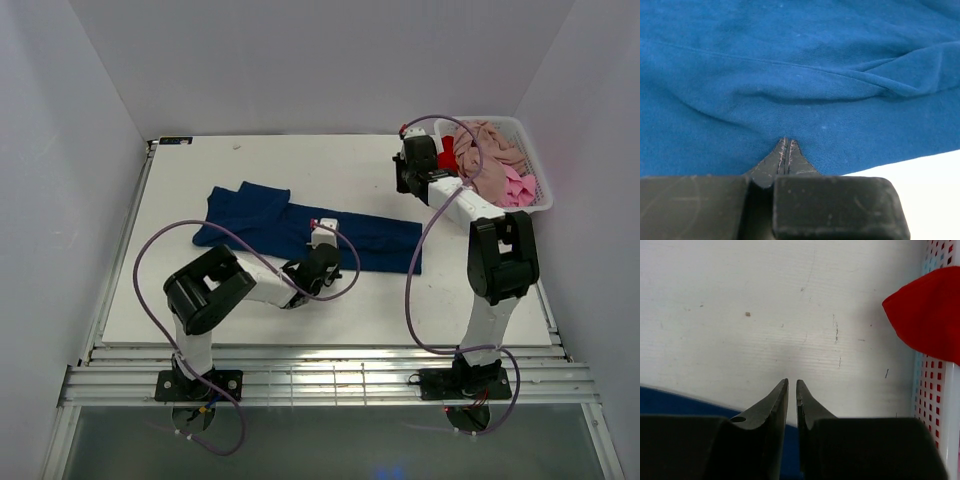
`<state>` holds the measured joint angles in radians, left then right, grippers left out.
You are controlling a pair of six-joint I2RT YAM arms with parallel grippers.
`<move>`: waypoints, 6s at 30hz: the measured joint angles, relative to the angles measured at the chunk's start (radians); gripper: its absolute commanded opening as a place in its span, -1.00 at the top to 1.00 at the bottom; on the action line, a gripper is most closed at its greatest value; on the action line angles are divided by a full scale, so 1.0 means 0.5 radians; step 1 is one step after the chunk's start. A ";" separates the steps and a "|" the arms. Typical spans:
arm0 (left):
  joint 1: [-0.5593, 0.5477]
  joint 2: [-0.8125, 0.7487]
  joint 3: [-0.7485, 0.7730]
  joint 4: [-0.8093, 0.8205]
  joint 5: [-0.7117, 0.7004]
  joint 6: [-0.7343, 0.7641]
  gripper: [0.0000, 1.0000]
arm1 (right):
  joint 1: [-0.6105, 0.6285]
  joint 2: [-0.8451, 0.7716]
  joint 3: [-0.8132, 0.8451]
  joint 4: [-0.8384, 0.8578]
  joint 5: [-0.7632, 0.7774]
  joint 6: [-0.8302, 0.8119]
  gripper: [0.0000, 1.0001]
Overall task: Fold and stack the t-shirts
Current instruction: Rotate the tshirt 90 degrees
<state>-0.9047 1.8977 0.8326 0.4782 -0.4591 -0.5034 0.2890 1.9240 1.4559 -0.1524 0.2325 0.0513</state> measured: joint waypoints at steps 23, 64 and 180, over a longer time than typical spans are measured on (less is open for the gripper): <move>-0.903 -0.533 0.336 -2.307 -1.006 -1.340 0.38 | 0.423 -1.035 -1.085 -0.070 -0.101 0.072 0.65; 0.182 -0.796 -0.558 -0.777 -0.993 -0.382 1.00 | 0.775 -1.020 -1.595 -0.067 -0.012 0.461 0.85; -0.102 -0.916 -0.344 -1.252 -0.054 -0.444 -0.27 | 1.823 -0.897 -1.161 -0.274 0.341 0.803 0.15</move>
<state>-0.9558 1.4395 0.6605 -0.1478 -0.4862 -0.7254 1.2007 1.4754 0.8753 -0.2893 0.4030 0.4530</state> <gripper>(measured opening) 0.636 0.421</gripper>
